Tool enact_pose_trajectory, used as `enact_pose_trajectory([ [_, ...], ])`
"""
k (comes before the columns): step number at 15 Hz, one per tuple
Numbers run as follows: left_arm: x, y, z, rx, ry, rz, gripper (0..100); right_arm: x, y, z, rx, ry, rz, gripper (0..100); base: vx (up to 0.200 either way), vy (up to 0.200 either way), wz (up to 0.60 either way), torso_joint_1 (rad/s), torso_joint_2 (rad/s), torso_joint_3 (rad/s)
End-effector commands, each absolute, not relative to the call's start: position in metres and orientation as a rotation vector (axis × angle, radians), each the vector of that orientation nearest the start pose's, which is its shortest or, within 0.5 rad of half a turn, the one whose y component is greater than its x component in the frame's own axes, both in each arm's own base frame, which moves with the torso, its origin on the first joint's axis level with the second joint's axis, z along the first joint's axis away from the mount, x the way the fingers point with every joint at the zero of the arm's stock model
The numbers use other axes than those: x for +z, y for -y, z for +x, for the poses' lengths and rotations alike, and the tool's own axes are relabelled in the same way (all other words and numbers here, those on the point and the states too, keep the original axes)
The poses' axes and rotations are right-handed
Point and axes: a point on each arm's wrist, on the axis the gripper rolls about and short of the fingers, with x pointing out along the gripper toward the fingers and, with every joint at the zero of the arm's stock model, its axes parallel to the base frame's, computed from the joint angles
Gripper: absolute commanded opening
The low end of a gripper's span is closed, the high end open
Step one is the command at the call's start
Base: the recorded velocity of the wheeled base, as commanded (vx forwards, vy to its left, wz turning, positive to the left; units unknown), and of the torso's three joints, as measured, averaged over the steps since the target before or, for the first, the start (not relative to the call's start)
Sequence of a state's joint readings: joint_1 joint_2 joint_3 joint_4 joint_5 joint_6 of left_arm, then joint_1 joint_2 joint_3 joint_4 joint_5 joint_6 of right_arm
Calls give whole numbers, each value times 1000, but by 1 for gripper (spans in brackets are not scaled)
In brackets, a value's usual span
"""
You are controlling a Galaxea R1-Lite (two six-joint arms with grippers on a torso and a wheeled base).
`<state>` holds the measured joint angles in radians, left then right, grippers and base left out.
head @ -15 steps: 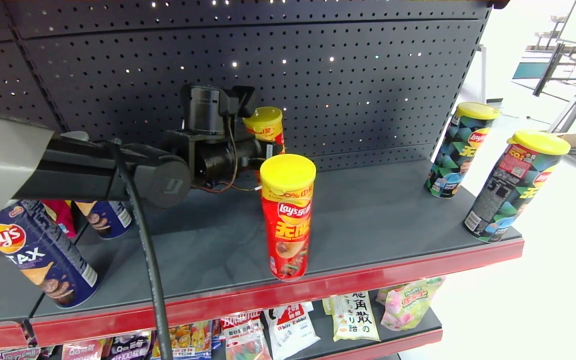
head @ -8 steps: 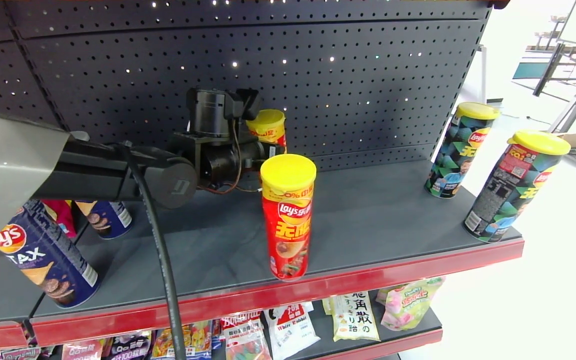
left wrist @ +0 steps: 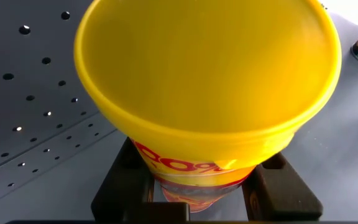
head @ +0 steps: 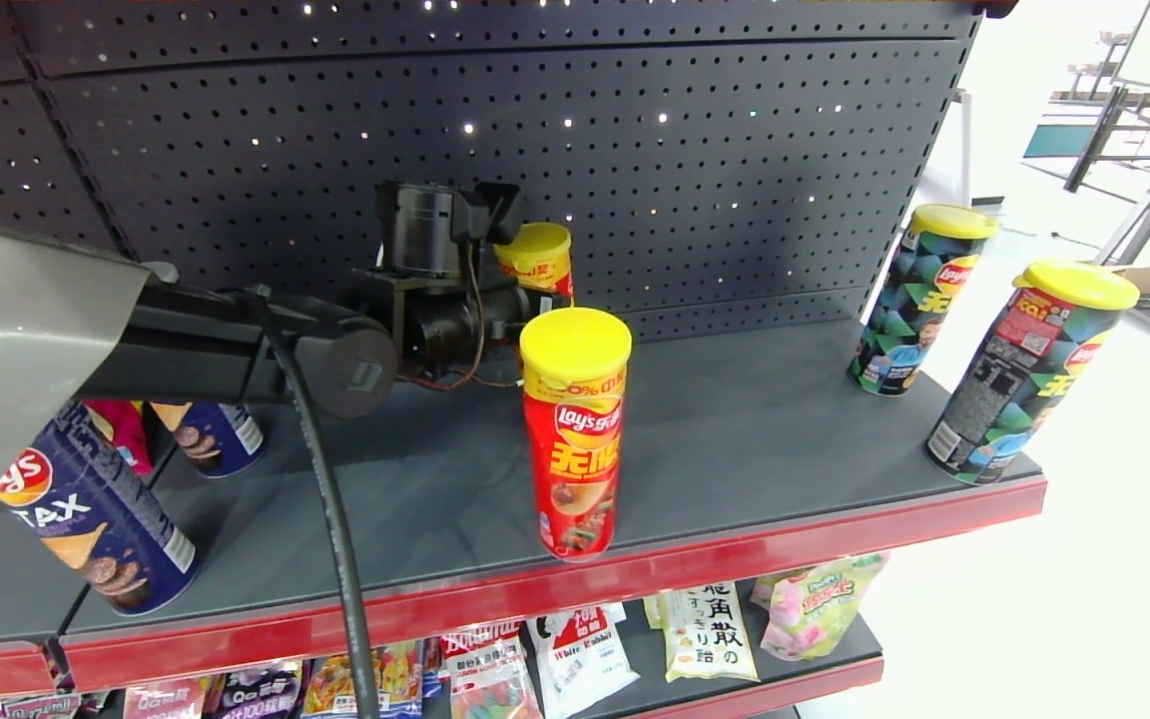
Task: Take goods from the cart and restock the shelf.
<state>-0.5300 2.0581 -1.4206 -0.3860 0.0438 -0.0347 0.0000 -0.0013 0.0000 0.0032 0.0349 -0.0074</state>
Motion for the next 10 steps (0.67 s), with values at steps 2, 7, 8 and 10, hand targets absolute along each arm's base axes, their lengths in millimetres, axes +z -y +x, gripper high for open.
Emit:
enact_pose_trajectory([
  [2,197,214,366,-482,-256,48,0,75,-1,-23,35,-3,-8,100,0,0,0,0,0,0],
  [7,195,217,366,-495,-244,103,0,75,-1,-23,37,-3,-8,100,0,0,0,0,0,0],
  [8,195,217,366,-493,-242,103,0,75,-1,-23,35,-3,-8,100,0,0,0,0,0,0],
  [10,196,219,366,-499,-237,100,0,75,-1,-23,35,-3,-8,100,0,0,0,0,0,0],
])
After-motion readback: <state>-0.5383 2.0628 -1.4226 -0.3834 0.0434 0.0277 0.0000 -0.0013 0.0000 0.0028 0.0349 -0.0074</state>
